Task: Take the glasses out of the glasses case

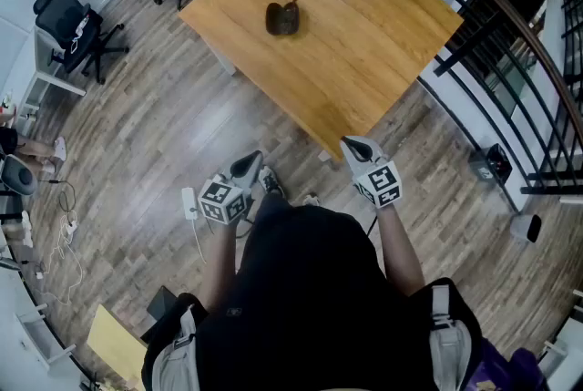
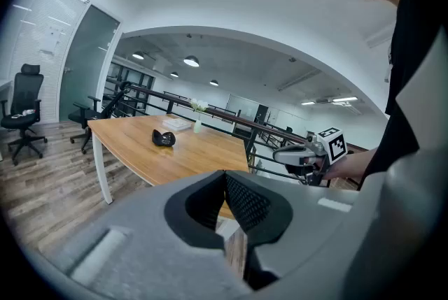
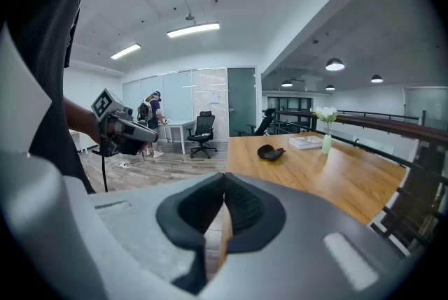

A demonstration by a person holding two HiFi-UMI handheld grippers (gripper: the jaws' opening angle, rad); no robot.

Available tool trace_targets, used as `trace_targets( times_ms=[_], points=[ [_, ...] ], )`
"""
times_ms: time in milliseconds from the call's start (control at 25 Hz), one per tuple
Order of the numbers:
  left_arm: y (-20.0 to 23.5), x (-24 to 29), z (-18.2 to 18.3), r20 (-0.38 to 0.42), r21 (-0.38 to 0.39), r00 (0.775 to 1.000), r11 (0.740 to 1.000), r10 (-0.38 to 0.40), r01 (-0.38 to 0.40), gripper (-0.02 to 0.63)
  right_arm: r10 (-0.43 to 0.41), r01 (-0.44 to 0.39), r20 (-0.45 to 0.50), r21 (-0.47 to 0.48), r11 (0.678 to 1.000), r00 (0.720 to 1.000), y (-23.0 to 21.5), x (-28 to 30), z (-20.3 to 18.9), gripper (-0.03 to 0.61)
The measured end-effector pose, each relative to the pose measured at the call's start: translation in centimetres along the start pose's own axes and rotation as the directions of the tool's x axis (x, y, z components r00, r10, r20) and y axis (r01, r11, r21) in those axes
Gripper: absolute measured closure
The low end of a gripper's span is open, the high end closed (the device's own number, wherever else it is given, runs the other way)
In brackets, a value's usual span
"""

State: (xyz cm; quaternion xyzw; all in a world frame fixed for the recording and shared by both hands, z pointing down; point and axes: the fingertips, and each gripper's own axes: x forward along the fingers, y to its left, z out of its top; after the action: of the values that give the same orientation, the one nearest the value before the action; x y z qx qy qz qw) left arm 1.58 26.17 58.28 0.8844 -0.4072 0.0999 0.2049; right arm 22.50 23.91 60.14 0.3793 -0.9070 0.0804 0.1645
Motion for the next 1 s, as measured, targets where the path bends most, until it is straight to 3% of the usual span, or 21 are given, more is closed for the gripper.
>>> trace_targets(
  times_ms=[1000],
  points=[
    [0.8, -1.9, -0.8, 0.005, -0.016, 1.000, 1.000, 0.000, 0.000, 0.603, -0.006, 0.006, -0.010, -0.007, 1.000, 1.000, 1.8, 0.3, 0.2, 0.575]
  ],
)
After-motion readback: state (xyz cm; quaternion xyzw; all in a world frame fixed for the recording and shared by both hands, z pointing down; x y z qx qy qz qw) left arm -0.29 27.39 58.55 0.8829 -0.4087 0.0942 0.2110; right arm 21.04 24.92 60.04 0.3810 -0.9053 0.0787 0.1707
